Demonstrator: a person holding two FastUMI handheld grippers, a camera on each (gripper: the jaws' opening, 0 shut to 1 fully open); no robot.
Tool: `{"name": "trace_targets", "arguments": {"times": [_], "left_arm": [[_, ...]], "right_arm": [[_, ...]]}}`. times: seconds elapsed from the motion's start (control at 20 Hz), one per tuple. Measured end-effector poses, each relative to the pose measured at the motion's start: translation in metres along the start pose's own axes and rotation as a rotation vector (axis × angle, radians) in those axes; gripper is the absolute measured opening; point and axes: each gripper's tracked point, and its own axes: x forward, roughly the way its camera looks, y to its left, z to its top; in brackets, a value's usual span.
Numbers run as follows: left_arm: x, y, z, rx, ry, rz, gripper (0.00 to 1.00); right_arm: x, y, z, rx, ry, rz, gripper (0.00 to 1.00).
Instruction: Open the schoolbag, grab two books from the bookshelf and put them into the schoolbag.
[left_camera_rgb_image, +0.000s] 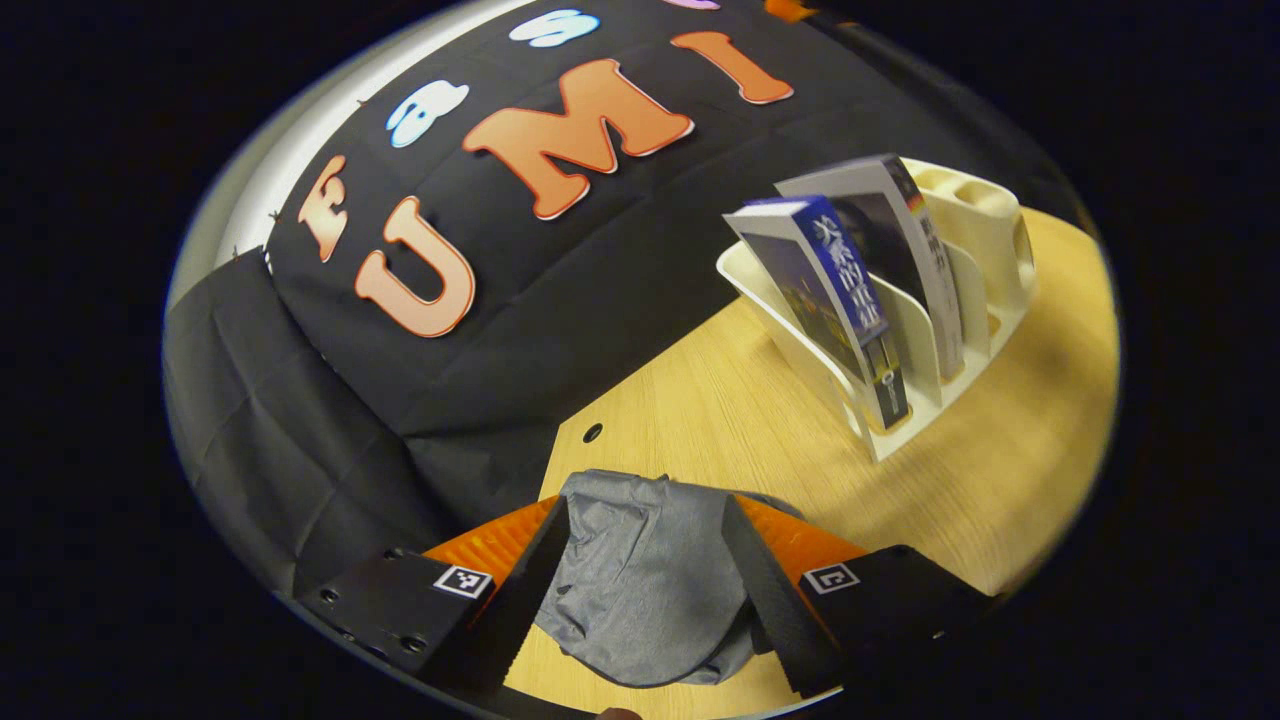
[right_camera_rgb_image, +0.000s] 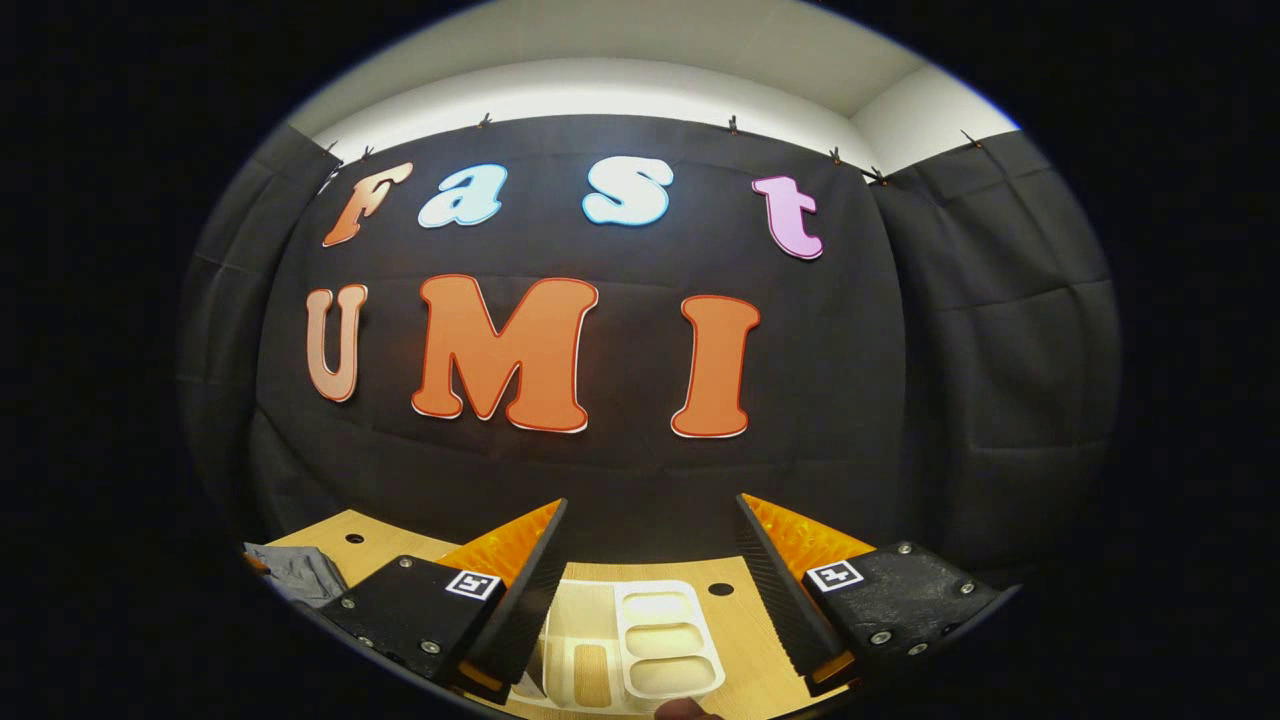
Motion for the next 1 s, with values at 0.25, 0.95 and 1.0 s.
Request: {"name": "trace_targets", "arguments": {"times": [0.25, 0.95, 1.0], "left_arm": [[0.006, -0.029, -0.041, 0.136, 0.07, -0.026, 0.97], [0.02, -0.021, -0.082, 0.321, 0.108, 0.188, 0.94], [0.025, -0.021, -0.087, 0.32, 0.128, 0.185, 0.94]], "right_arm": [[0.002, -0.011, -0.005, 0.005, 0.0, -0.021, 0.95], [0.007, -0.026, -0.014, 0.025, 0.011, -0.009, 0.95], [0.007, -0.027, -0.013, 0.021, 0.008, -0.004, 0.95]]}}
